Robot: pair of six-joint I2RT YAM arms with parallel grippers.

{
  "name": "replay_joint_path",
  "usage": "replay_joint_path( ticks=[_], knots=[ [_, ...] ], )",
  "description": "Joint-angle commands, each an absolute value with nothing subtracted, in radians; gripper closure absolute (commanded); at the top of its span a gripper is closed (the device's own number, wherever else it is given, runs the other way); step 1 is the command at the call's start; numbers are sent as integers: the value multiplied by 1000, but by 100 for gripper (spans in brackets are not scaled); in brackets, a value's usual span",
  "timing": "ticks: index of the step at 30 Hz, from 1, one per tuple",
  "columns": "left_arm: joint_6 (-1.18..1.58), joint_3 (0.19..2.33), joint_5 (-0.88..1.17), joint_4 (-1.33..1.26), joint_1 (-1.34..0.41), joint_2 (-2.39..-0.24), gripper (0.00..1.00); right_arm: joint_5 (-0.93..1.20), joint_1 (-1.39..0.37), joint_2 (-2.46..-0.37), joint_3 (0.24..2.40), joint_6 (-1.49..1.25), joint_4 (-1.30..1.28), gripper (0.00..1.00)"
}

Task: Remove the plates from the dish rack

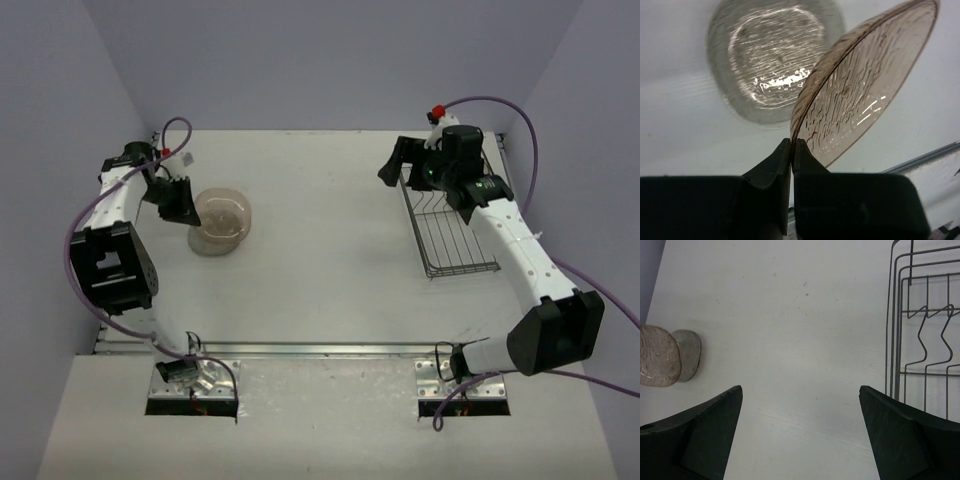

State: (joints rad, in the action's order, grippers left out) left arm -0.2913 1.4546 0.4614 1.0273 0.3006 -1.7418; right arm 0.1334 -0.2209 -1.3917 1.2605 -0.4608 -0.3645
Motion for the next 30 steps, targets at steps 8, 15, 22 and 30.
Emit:
replay_joint_path(
  ticks=[8,15,22,30],
  knots=[
    [-364,1538,462,1113,438,-1852,100,140,-222,-1344,1243,-415,-367,1],
    [-325,1493,497,1077,438,-1868,96,151,-222,-1351,1249,-413,-377,1],
    [-298,1512,526,1059,439,-1910,92,156,-222,-1352,1248,-416,-377,1],
    [-271,1512,569,1029,436,-1943,87,161,-222,-1355,1244,-418,-376,1]
  ],
)
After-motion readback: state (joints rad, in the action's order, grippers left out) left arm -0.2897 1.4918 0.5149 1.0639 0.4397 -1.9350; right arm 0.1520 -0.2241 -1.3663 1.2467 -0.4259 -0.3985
